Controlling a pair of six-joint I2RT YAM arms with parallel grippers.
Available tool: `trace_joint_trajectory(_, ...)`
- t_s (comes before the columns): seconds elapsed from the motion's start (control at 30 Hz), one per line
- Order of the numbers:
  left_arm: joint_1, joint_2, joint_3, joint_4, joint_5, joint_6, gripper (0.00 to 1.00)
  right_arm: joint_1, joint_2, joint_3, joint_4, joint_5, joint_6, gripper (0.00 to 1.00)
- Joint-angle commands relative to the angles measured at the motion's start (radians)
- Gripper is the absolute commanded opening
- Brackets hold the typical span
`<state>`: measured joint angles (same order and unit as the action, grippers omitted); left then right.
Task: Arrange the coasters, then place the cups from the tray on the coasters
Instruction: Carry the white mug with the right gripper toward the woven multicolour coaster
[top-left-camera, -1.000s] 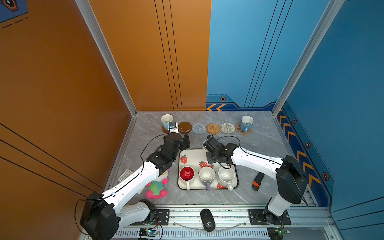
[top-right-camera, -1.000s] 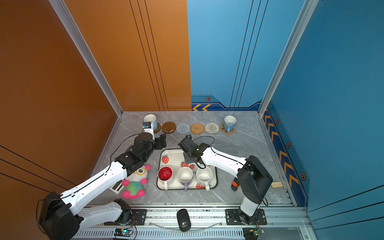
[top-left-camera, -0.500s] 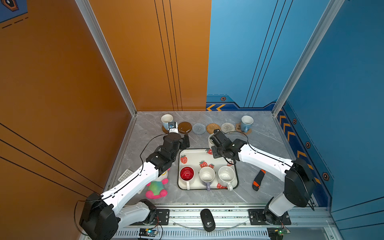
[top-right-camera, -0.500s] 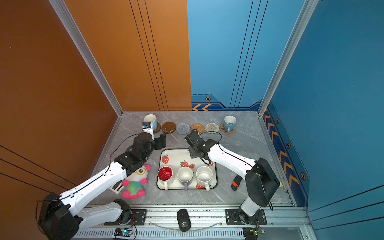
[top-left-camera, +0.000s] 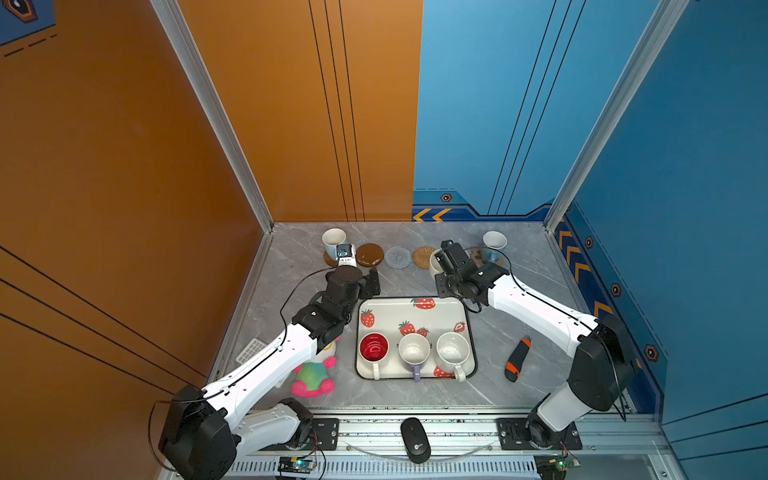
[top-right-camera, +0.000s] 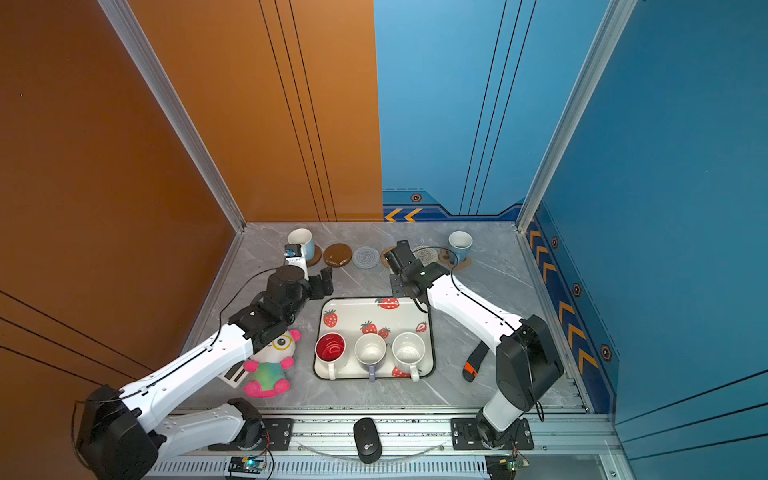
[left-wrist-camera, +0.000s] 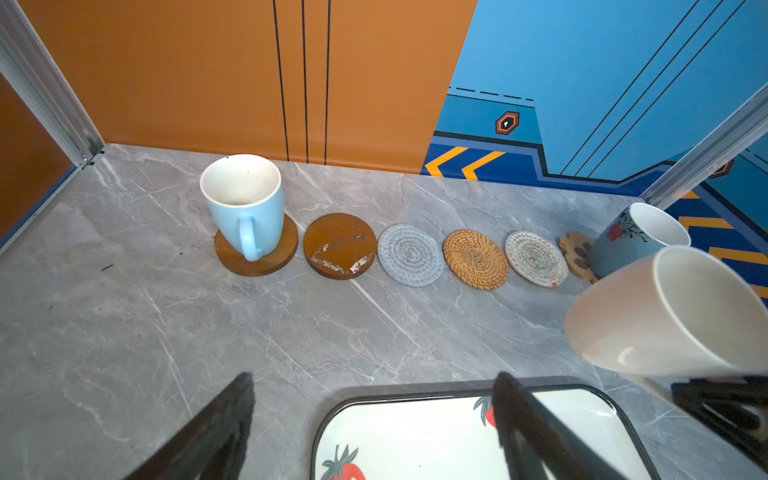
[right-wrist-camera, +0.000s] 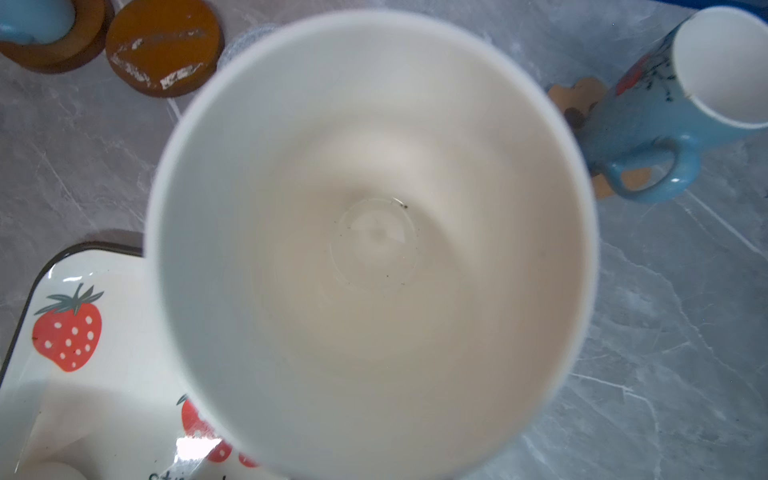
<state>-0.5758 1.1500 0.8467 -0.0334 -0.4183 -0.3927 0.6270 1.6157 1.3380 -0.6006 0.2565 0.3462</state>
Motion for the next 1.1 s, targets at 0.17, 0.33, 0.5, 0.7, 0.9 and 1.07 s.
trace_joint_trajectory(0.17, 0.012, -0.010, -0.008, 0.001, -0.001, -0.002, 0.90, -0.075, 0.025, 0.106, 0.007, 0.020, -0.059, 0.00)
trace_joint_trajectory(0.33, 0.011, -0.013, -0.008, -0.005, 0.001, 0.000, 0.90, -0.123, 0.074, 0.166, 0.007, 0.000, -0.077, 0.00)
trace_joint_trajectory(0.5, 0.011, -0.024, -0.011, -0.011, -0.008, -0.001, 0.90, -0.170, 0.143, 0.234, 0.007, -0.009, -0.086, 0.00)
trace_joint_trajectory(0.7, 0.010, -0.038, -0.014, -0.021, -0.008, -0.002, 0.90, -0.195, 0.239, 0.344, -0.024, -0.006, -0.102, 0.00)
trace_joint_trajectory(0.9, 0.012, -0.059, -0.024, -0.026, -0.025, 0.002, 0.90, -0.224, 0.309, 0.426, -0.038, -0.032, -0.110, 0.00)
trace_joint_trajectory(1.07, 0.013, -0.076, -0.032, -0.031, -0.034, 0.003, 0.90, -0.256, 0.357, 0.452, -0.048, -0.077, -0.092, 0.00)
